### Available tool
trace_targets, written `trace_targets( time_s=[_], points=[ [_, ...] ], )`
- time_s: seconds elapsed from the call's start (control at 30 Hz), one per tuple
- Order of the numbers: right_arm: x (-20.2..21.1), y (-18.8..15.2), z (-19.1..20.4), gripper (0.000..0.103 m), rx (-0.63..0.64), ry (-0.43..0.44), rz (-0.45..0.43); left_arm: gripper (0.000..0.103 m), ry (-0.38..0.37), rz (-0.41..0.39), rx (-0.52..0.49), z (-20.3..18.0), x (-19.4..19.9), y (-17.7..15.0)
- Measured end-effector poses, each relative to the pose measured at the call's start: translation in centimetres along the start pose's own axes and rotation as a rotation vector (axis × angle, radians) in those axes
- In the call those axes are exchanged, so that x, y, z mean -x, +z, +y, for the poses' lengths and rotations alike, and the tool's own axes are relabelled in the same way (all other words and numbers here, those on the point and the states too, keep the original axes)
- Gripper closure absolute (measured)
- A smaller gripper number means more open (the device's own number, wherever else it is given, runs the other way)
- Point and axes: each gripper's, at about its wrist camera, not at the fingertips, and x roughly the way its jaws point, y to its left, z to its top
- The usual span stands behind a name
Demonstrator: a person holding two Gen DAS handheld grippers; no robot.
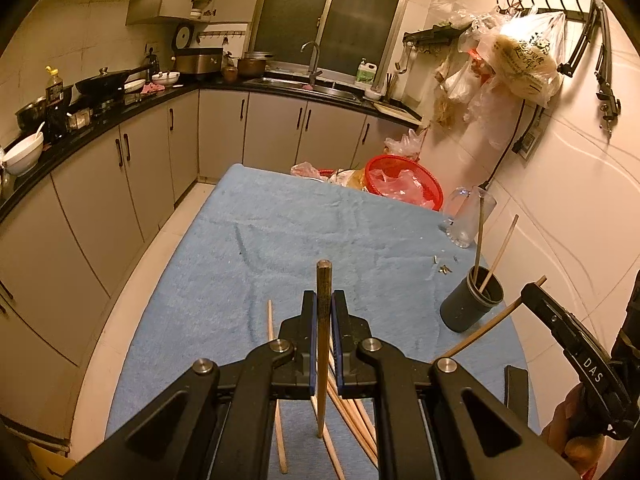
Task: Organize utensils
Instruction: 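Lift the held chopsticks upright and carry both tools toward the holder cup, then lower the left chopstick into the cup while the right tool inserts and releases its own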
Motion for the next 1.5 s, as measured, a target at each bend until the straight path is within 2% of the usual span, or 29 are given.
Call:
trace_targets(
  time_s=[0.37,0.67,1.23,1.5],
  points=[
    [2.7,1.2,-1.6,0.097,-0.034,-0.017,-0.059,0.096,-0.025,-0.014,-0.037,-1.9,0.7,1.2],
    [5.3,2.5,-3.5,0.097,-0.053,-0.047,-0.109,0.096,-0.062,-0.016,-0.076,-5.1,0.7,2.6],
    [10.7,7.9,-8.4,0.097,-0.077,-0.131,-0.238,0.096,-0.2,-0.065,-0.15,-14.9,0.0,8.7],
    [11.1,11.4,-11.3,0.097,-0.093,-0.167,-0.283,0.096,-0.253,-0.074,-0.154,-19.5,-2.3,11.8]
  ],
)
